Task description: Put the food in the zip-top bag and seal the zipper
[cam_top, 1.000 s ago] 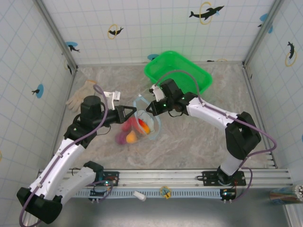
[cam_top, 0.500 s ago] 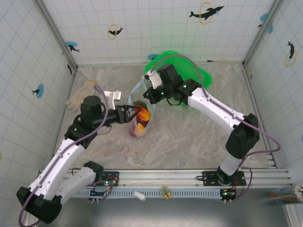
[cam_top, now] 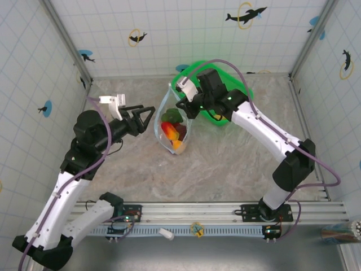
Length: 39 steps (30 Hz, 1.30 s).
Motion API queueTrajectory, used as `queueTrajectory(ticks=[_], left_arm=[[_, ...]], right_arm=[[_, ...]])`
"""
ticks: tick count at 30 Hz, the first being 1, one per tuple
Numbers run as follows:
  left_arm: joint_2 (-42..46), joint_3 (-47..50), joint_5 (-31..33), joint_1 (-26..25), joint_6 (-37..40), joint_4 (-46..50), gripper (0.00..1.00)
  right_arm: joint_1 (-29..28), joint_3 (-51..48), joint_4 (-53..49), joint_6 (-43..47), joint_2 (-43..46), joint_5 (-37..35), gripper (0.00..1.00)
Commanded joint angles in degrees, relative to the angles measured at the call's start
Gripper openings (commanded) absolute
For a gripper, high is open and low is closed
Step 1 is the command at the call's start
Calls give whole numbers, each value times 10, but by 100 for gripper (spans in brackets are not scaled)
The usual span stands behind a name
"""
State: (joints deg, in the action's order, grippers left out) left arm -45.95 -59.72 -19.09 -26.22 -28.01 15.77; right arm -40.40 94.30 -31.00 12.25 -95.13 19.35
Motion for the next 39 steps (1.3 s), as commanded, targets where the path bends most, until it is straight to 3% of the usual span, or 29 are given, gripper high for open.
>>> queueTrajectory(ticks=[1, 5, 10, 14, 19, 23, 25, 27, 32, 36, 39], left_arm=[[1, 13, 66, -2, 39, -13, 68], [15, 103, 73, -2, 59, -73, 64], [18, 141, 69, -2, 11, -81, 64], [21, 167, -11, -2, -53, -98, 67], [29, 242, -101, -3, -159, -213, 68], [23, 273, -101, -9, -190, -268, 65], [9, 277, -100, -12, -194, -281, 61], [-12, 269, -104, -14, -188, -286, 48], [-41, 224, -90, -14, -158, -273, 1], [-37, 161, -22, -14, -109, -187, 0], [-26, 117, 29, -14, -71, -124, 0]], right_arm=[[10, -21, 38, 110, 42, 98, 0], [14, -31, 40, 129, 40, 98, 0], [15, -35, 55, 32, 23, 1, 0], [16, -37, 70, -60, 17, -52, 0], [15, -40, 78, -97, 16, -63, 0], [13, -33, 77, -114, 11, -57, 0], [12, -32, 78, -118, 11, -54, 0], [12, -33, 76, -125, 10, -54, 0], [18, -6, 47, -158, 2, -60, 2], [31, 30, 10, -176, -8, -61, 22], [32, -4, 48, -192, 21, -71, 43]])
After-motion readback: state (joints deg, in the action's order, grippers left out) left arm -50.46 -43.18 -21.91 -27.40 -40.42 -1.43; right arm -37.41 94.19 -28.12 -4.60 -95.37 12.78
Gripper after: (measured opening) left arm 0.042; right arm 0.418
